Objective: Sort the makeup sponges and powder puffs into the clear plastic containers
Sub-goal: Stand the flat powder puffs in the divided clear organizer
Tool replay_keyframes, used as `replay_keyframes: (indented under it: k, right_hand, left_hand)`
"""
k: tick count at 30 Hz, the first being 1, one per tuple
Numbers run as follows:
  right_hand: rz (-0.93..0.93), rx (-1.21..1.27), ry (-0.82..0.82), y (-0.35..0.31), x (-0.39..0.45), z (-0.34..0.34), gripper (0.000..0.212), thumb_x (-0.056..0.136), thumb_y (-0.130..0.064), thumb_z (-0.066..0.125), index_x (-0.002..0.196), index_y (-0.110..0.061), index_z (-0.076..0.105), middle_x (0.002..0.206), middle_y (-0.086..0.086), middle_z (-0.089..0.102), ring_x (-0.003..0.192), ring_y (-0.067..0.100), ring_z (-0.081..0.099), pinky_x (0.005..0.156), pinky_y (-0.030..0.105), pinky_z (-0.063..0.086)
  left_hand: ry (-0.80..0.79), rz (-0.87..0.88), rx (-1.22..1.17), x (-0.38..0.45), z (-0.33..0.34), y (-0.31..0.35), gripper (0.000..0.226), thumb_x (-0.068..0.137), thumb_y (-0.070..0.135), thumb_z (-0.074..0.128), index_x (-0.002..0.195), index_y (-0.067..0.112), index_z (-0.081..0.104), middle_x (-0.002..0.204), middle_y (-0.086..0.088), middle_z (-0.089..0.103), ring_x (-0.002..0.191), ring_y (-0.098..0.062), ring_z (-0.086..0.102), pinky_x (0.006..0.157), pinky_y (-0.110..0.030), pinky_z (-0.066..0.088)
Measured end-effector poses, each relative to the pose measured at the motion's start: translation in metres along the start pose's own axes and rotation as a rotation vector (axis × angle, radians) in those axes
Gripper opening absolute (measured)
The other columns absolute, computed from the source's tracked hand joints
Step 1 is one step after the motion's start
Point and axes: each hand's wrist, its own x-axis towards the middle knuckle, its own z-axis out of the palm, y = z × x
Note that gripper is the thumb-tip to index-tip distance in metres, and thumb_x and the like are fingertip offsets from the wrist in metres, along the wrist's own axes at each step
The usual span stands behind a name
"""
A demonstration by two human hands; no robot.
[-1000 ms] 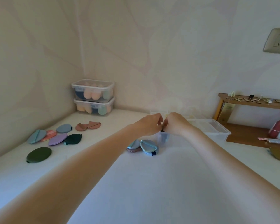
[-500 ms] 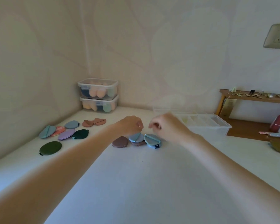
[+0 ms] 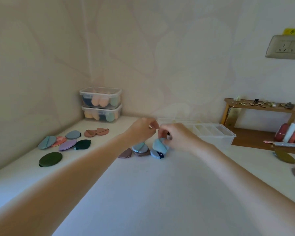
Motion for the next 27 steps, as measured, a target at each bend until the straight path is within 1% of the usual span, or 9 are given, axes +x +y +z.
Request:
replay_keyframes:
  k: [2, 5, 7, 10, 12, 14, 18, 23, 27]
  right_hand:
    - [0.045, 0.135, 0.090, 0.008, 0.003, -0.022, 0.013, 0.084, -0.007, 0.061, 0.086, -0.019, 0.060, 0.075, -0.006, 0.054, 0.054, 0.001, 0.050, 0.049, 0.009, 0.038]
    - [0.199, 0.234, 0.226, 0.029, 0.009, -0.043, 0.014, 0.083, -0.005, 0.061, 0.088, -0.018, 0.060, 0.074, -0.007, 0.054, 0.059, 0.003, 0.048, 0.041, 0.006, 0.038]
    - [0.302, 0.324, 0.264, 0.041, 0.011, -0.046, 0.014, 0.083, -0.004, 0.059, 0.090, -0.016, 0.057, 0.070, -0.005, 0.055, 0.054, 0.008, 0.049, 0.036, 0.007, 0.037]
    - [0.386, 0.337, 0.324, 0.055, 0.011, -0.040, 0.015, 0.085, -0.004, 0.059, 0.095, -0.013, 0.052, 0.074, 0.002, 0.059, 0.053, 0.011, 0.052, 0.040, 0.008, 0.040]
    - [0.380, 0.259, 0.362, 0.060, 0.012, -0.031, 0.017, 0.085, -0.004, 0.059, 0.094, -0.013, 0.047, 0.082, 0.006, 0.058, 0.061, 0.018, 0.053, 0.054, 0.018, 0.046]
    - [0.355, 0.127, 0.341, 0.060, 0.015, -0.022, 0.016, 0.085, -0.003, 0.056, 0.092, -0.013, 0.047, 0.085, 0.008, 0.055, 0.073, 0.023, 0.052, 0.065, 0.029, 0.043]
    - [0.298, -0.094, 0.298, 0.051, 0.023, -0.009, 0.012, 0.084, 0.000, 0.053, 0.088, -0.012, 0.051, 0.094, 0.011, 0.059, 0.087, 0.029, 0.056, 0.067, 0.031, 0.040]
    - [0.364, -0.126, 0.196, 0.046, 0.031, -0.002, 0.019, 0.086, -0.003, 0.050, 0.099, -0.002, 0.064, 0.106, 0.018, 0.064, 0.098, 0.035, 0.061, 0.071, 0.031, 0.043]
    - [0.359, -0.205, 0.125, 0.042, 0.027, -0.004, 0.028, 0.087, 0.004, 0.045, 0.105, 0.002, 0.066, 0.110, 0.021, 0.063, 0.101, 0.037, 0.061, 0.079, 0.035, 0.050]
  left_hand:
    - [0.018, 0.035, -0.023, 0.006, 0.004, 0.006, 0.029, 0.089, 0.005, 0.044, 0.111, 0.011, 0.062, 0.118, -0.003, 0.064, 0.103, -0.019, 0.059, 0.081, -0.019, 0.038]
    - [0.001, 0.096, -0.030, 0.015, 0.014, 0.012, 0.030, 0.090, 0.006, 0.044, 0.111, 0.014, 0.063, 0.118, 0.000, 0.063, 0.095, -0.012, 0.055, 0.076, -0.013, 0.035]
    - [-0.022, 0.121, -0.056, 0.019, 0.019, 0.016, 0.029, 0.091, 0.008, 0.044, 0.112, 0.015, 0.062, 0.119, 0.001, 0.062, 0.103, -0.014, 0.057, 0.077, -0.013, 0.035]
    - [-0.066, 0.150, -0.055, 0.024, 0.024, 0.021, 0.030, 0.091, 0.009, 0.045, 0.116, 0.016, 0.060, 0.124, 0.002, 0.059, 0.112, -0.016, 0.055, 0.085, -0.018, 0.039]
    - [-0.126, 0.163, -0.004, 0.026, 0.026, 0.022, 0.032, 0.091, 0.012, 0.047, 0.122, 0.018, 0.056, 0.129, 0.003, 0.056, 0.115, -0.017, 0.053, 0.089, -0.020, 0.038]
    - [-0.175, 0.171, 0.045, 0.026, 0.027, 0.023, 0.034, 0.093, 0.015, 0.047, 0.126, 0.019, 0.054, 0.132, 0.003, 0.055, 0.116, -0.017, 0.053, 0.091, -0.021, 0.038]
    - [-0.190, 0.160, 0.092, 0.024, 0.028, 0.023, 0.032, 0.094, 0.014, 0.041, 0.118, 0.017, 0.061, 0.124, -0.001, 0.061, 0.109, -0.019, 0.054, 0.085, -0.019, 0.035]
    - [-0.182, 0.170, 0.114, 0.022, 0.029, 0.019, 0.032, 0.095, 0.015, 0.039, 0.115, 0.017, 0.063, 0.121, 0.000, 0.062, 0.093, -0.012, 0.048, 0.080, -0.018, 0.033]
    - [-0.189, 0.168, 0.121, 0.023, 0.029, 0.019, 0.033, 0.095, 0.015, 0.038, 0.118, 0.017, 0.061, 0.123, 0.001, 0.062, 0.107, -0.018, 0.055, 0.082, -0.018, 0.033]
